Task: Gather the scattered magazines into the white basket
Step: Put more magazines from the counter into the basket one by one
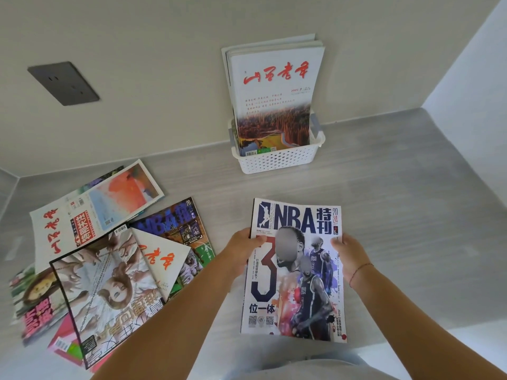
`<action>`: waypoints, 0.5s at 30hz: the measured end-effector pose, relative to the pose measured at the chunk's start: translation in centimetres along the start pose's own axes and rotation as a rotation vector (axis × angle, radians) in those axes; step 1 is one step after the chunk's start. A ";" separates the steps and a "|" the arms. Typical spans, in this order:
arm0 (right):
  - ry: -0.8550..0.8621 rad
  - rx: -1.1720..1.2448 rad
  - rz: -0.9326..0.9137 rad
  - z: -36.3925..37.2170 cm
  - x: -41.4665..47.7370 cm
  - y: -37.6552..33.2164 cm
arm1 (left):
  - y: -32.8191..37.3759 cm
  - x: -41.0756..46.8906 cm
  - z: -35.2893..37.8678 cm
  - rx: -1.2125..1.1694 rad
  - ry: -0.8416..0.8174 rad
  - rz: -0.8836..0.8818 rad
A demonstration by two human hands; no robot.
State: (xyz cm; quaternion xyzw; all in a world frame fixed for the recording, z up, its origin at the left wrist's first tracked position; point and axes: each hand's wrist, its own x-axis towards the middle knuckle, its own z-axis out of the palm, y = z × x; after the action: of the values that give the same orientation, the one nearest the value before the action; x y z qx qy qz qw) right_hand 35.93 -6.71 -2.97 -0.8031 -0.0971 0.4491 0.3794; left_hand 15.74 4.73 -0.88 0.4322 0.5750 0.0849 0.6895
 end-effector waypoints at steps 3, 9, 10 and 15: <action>-0.032 0.262 -0.023 -0.6 0.0 -0.9 | 1.6 -0.4 -0.5 -0.014 -0.046 0.096; -0.320 0.277 -0.109 -2.3 -0.3 -4.6 | 6.7 -0.9 -1.4 -0.092 -0.133 0.277; -0.332 0.240 -0.133 -2.3 -0.3 -5.3 | 7.5 -0.8 -1.6 -0.109 -0.127 0.292; -0.227 0.183 -0.303 -2.2 0.3 -9.5 | 9.7 0.5 -2.0 -0.076 0.017 0.355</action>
State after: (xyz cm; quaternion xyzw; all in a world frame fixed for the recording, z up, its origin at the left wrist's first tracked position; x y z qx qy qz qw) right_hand 39.60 -1.09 4.14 -0.6855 -0.2177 0.4816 0.5007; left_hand 17.82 11.99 5.54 0.4995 0.4919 0.2305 0.6748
